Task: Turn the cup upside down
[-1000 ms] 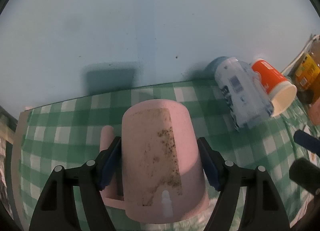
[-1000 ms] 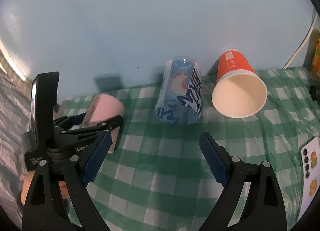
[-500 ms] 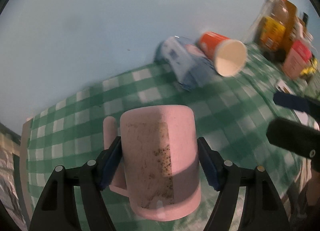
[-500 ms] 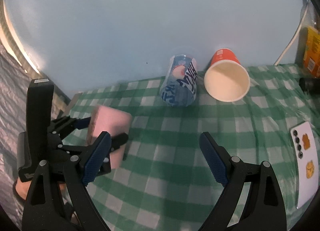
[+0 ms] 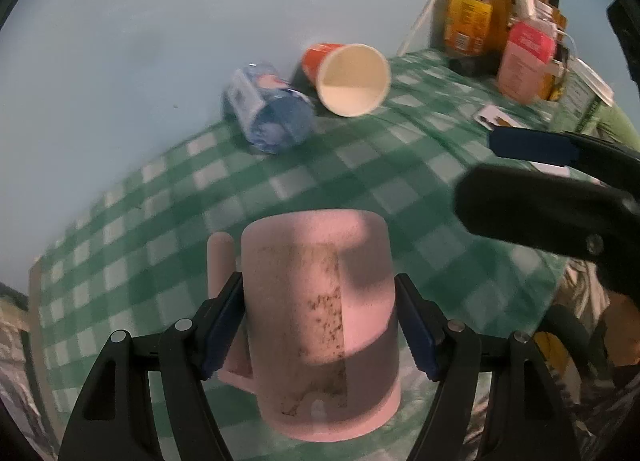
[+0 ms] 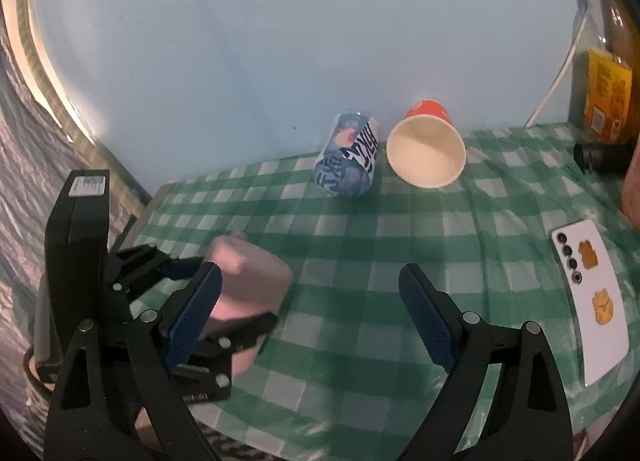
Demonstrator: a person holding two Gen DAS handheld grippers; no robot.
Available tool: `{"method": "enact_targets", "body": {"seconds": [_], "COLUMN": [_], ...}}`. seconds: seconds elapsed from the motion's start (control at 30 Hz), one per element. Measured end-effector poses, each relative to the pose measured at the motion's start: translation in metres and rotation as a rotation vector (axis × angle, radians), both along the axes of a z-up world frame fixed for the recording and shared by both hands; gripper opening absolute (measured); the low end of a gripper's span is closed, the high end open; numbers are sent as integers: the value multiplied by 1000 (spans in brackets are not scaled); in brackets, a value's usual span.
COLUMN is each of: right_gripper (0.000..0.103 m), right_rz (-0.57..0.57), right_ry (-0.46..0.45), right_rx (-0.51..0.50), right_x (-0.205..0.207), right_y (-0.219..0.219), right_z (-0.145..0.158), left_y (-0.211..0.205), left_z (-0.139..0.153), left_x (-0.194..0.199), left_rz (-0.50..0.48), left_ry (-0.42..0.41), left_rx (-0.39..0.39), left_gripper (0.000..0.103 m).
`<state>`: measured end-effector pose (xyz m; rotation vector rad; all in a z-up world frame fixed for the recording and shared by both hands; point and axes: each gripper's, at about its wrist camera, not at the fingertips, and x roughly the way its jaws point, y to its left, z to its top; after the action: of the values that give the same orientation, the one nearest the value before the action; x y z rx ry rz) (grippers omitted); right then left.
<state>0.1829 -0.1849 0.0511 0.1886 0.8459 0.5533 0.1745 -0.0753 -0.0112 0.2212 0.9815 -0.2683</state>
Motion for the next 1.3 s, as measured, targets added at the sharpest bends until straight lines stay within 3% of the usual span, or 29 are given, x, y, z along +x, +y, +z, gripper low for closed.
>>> {"method": "enact_targets", "body": {"seconds": [0.4,0.6,0.9,1.07,1.3], "right_gripper": [90,90,90,90,90], "right_rz": [-25,-22,-49,-53,-18], "right_ry": [69,65,46,99,188], "right_rx": [29,29,32,57,68], "right_x": [3,1,-4,-1,1], "right_y": [-15,-13,-13,-9,16], "right_z": [-28,-30,-18,-17,-25], "left_y": [-11,-12,4,33,78], "left_z": [-17,-8,26,42,29], "left_x": [5,1,-17,-29,-24], "left_rz": [17,23,29,84,179], "left_ry": [15,-34,-85,-148,-116], "left_rx": [1,28,-86,-139,-206], "left_gripper": [74,88,88,93,93]}}
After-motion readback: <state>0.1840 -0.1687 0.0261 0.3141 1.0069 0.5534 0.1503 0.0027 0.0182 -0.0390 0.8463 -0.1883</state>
